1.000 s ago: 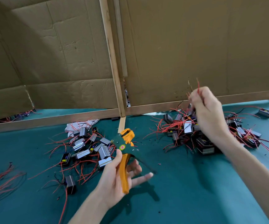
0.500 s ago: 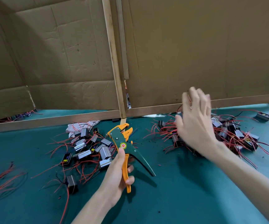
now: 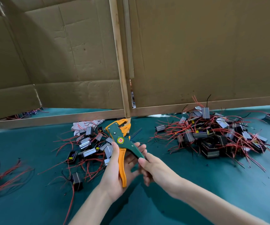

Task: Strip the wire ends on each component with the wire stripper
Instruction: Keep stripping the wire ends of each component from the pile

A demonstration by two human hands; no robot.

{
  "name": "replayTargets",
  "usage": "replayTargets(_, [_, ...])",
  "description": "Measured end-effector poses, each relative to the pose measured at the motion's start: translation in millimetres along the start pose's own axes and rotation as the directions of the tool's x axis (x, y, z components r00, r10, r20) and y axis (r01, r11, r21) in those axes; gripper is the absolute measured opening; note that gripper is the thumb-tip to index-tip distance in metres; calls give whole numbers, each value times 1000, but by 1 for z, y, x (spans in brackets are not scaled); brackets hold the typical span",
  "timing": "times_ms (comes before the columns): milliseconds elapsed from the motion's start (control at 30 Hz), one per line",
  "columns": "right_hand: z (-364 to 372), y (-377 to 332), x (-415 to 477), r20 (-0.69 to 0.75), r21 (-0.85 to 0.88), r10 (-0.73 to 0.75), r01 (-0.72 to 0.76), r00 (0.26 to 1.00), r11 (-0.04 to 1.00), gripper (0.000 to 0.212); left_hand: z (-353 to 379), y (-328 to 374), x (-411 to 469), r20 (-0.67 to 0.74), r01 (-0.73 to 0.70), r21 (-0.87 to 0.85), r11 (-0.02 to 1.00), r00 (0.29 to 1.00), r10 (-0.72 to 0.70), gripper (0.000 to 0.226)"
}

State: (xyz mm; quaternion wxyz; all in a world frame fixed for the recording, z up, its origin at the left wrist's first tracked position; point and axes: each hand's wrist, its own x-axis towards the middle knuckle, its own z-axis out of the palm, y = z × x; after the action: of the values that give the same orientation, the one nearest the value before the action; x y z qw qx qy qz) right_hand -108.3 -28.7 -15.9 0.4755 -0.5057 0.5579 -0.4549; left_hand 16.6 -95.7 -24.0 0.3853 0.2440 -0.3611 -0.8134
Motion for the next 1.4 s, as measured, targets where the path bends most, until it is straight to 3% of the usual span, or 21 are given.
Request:
replayTargets(67, [4, 1, 3, -2, 12, 0, 0, 1000, 1000, 30, -4, 0, 2, 24, 43, 9, 999, 999, -44, 82])
replayTargets(233, [6, 2, 9, 7, 23, 54, -54, 999, 998, 18, -8, 0, 10, 5, 57, 10, 998, 998, -57, 82])
replayTargets(300, [-4, -8, 15, 47, -59, 56, -53, 997, 997, 43, -8, 4, 14, -19, 28, -36, 999, 999, -29, 80])
replayTargets(367, [-20, -18, 26, -100, -148, -31, 16, 994, 989, 65, -13, 10, 18, -55, -13, -60, 998, 998, 10, 79])
replayTargets(433, [-39, -19, 47, -372, -271, -214, 115, 903, 956, 61, -25, 15, 18, -86, -46, -44, 998, 995, 42, 79])
replayTargets(467, [-48, -15, 59, -438, -419, -324, 129, 839, 899, 47, -33, 16, 16, -88, -52, -41, 998, 995, 48, 78])
replayTargets(500, [-56, -11, 72, -410, -601, -401, 87, 819, 794, 31, -41, 17, 14, -82, -51, -49, 998, 996, 46, 78])
replayTargets(533, [-62, -6, 85, -327, -756, -413, 27, 850, 654, 26, -48, 18, 11, -73, -48, -65, 997, 996, 43, 78])
replayTargets(567, [-67, 0, 98, -230, -863, -380, -7, 896, 505, 35, -54, 19, 8, -61, -48, -82, 996, 997, 43, 77])
replayTargets(667, [-79, 13, 126, -136, -977, -164, -106, 977, 184, 48, -63, 24, 4, -39, -59, -104, 993, 998, 56, 77])
replayTargets(767, [-93, 22, 136, -207, -978, -81, -206, 975, 27, 45, -68, 31, 3, -17, -73, -112, 991, 997, 72, 79])
replayTargets(933, [-124, 27, 125, -323, -944, -180, -329, 929, -7, 35, -75, 37, 3, 9, -83, -104, 991, 996, 84, 80])
replayTargets(1067, [-135, 24, 124, -325, -946, -190, -322, 927, 44, 30, -79, 39, 4, -1, -103, -76, 992, 995, 103, 80])
replayTargets(1400, [-162, 33, 116, -275, -947, -290, -310, 916, -80, 38, -83, 41, 2, 8, -106, -43, 993, 994, 106, 81])
